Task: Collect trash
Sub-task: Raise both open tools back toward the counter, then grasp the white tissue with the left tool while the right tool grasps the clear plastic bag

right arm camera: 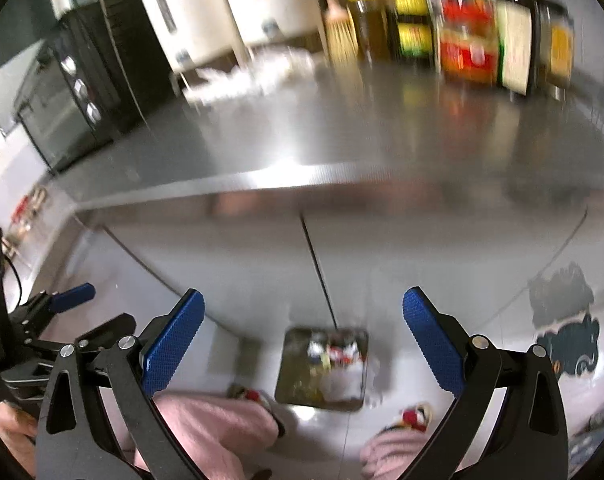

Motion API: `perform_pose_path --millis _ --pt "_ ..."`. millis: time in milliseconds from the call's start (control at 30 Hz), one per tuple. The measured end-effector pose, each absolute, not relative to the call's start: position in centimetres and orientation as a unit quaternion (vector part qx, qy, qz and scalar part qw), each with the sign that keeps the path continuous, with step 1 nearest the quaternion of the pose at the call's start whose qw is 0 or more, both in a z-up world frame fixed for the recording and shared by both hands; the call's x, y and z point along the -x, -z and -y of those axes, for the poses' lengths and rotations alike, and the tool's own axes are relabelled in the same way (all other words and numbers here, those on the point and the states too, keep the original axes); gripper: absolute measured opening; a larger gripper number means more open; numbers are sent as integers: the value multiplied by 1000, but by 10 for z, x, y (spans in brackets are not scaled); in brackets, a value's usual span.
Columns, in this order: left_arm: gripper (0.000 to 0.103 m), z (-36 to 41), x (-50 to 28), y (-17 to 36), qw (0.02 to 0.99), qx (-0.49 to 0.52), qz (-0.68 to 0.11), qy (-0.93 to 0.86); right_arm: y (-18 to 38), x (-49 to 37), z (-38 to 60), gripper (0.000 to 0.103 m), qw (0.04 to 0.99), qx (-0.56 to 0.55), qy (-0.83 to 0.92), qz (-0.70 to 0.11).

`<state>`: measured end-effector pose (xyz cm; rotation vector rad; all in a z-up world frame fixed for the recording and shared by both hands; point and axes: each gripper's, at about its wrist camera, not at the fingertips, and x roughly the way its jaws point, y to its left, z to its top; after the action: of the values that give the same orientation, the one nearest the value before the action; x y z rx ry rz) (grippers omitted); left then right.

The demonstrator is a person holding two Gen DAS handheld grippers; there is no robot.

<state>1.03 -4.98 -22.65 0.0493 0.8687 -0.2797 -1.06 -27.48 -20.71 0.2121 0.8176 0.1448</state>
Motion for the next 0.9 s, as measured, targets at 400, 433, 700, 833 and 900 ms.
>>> perform_pose_path --millis 400,433,700,833,900 --pt "95 40 -74 117 935 -30 -344 86 108 -58 264 100 936 -70 -89 -334" --pt "95 38 -80 111 936 -32 -341 82 104 -66 263 100 936 -67 -85 -334" --pt "95 44 -164 84 938 -39 -338 67 88 -155 269 100 931 -92 -57 -347" --pt "95 53 -206 88 932 -31 -353 74 95 -198 267 100 923 -95 -52 -368" --pt "95 57 -223 93 930 -33 -359 74 106 -222 267 100 918 -99 -45 -382"
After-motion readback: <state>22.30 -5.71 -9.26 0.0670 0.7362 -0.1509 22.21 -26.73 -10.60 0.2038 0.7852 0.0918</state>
